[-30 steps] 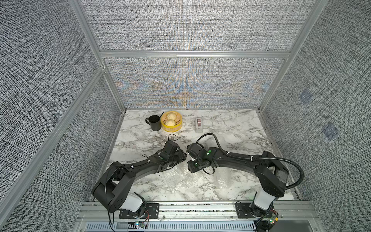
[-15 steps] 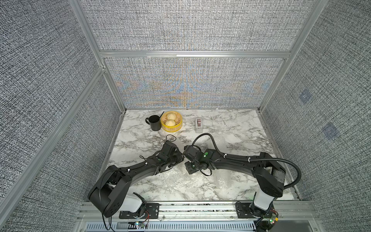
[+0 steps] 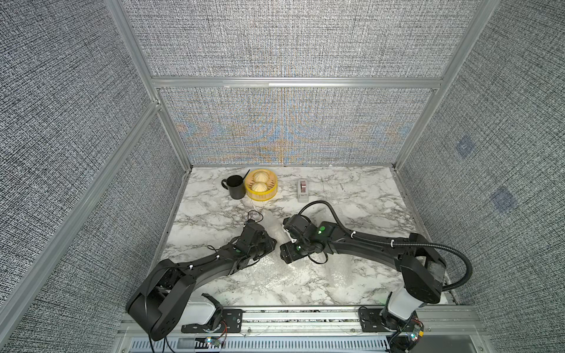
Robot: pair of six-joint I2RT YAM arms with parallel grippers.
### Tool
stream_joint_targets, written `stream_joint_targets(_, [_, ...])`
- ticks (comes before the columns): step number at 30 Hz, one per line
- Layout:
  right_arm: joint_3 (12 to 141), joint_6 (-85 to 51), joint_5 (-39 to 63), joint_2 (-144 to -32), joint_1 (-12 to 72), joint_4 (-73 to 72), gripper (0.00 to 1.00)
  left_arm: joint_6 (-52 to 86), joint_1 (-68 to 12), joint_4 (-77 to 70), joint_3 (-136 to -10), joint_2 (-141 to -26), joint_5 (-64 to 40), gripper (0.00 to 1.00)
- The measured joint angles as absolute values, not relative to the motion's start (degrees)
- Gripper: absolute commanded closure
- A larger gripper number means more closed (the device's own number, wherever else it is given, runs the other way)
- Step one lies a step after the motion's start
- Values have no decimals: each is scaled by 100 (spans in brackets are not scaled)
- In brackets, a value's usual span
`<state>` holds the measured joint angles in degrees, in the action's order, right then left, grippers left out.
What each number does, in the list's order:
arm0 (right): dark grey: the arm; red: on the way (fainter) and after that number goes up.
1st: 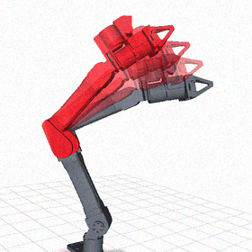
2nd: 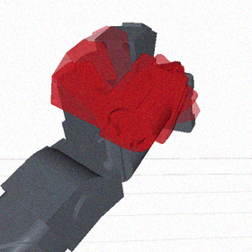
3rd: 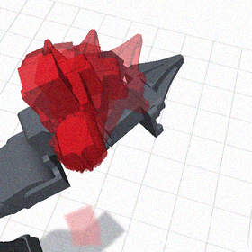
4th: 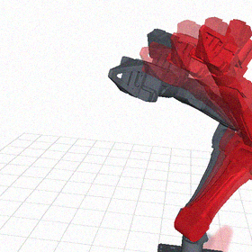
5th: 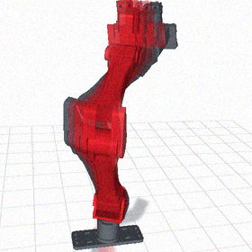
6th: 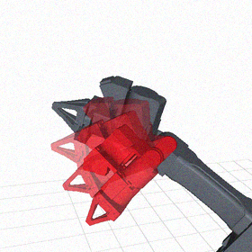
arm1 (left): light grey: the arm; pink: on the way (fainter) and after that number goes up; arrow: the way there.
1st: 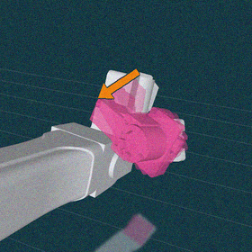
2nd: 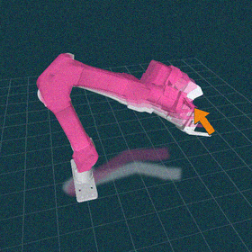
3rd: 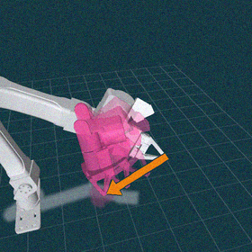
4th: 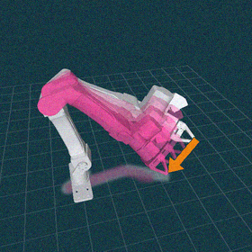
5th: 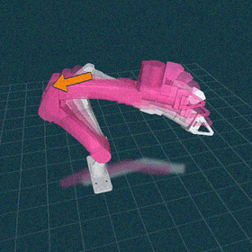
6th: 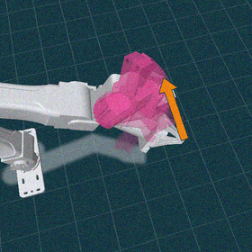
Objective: Wrap vases in bubble wrap
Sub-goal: Wrap the vase in bubble wrap.
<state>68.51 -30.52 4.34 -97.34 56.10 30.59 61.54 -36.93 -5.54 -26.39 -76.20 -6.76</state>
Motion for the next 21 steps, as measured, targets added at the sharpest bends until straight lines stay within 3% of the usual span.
stream_joint_targets(14, [7240,-3111,489,-10385,5548,2978,22,6204,-3627,178,-2453,-7382,-617,72])
stream_joint_targets(21, [7279,-3068,489,-10613,5749,2729,24,6080,-3358,939,-2493,-6447,-456,61])
